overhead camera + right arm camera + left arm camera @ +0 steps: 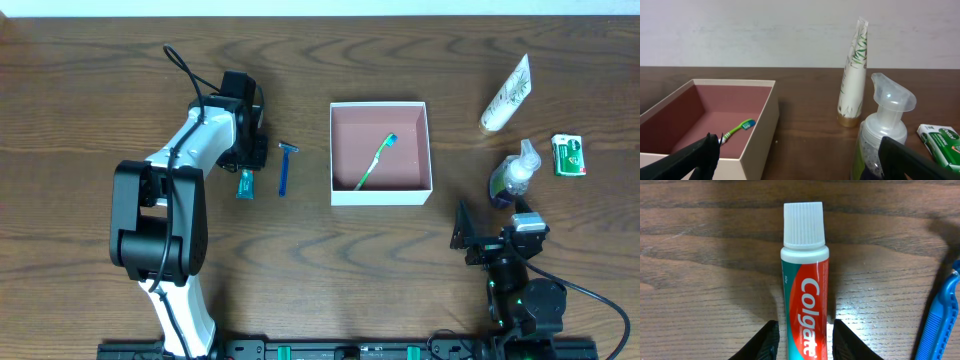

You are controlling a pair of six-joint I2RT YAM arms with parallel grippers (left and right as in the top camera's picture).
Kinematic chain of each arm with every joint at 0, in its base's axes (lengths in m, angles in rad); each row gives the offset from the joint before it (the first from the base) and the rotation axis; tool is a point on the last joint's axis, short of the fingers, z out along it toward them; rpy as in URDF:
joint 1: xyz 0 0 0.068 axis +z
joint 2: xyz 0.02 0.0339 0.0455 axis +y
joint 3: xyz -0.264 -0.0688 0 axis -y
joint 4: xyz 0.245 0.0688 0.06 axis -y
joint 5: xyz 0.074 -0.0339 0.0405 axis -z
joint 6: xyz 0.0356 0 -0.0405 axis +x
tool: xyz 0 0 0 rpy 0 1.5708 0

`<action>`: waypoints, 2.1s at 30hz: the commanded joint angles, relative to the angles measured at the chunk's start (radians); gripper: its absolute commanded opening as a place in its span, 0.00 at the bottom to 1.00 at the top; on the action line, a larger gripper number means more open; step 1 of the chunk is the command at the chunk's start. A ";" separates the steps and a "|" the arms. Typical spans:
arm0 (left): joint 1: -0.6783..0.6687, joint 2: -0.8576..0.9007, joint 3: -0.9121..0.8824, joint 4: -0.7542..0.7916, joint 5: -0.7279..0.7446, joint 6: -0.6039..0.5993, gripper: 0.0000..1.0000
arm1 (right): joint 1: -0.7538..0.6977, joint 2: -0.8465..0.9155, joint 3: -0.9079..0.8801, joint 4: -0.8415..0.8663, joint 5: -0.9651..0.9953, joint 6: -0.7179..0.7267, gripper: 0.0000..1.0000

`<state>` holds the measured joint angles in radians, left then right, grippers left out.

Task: Pack container
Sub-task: 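Grasp the Colgate toothpaste tube with the left gripper and lift, then carry the toothpaste into the box and release it beside toothbrush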

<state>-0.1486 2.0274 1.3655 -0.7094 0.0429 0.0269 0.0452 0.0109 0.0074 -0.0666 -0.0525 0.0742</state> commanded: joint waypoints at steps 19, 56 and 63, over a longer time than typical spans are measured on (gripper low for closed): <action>0.002 0.026 -0.020 0.001 0.002 0.006 0.20 | 0.000 -0.004 -0.002 -0.004 0.003 -0.012 0.99; -0.492 -0.436 0.108 0.052 0.031 -0.225 0.13 | 0.000 -0.004 -0.002 -0.004 0.003 -0.012 0.99; -0.535 -0.285 0.108 0.101 -0.015 -0.269 0.13 | 0.000 -0.004 -0.002 -0.004 0.003 -0.012 0.99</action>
<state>-0.6891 1.6855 1.4593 -0.6220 0.0868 -0.1864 0.0452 0.0109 0.0074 -0.0666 -0.0525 0.0742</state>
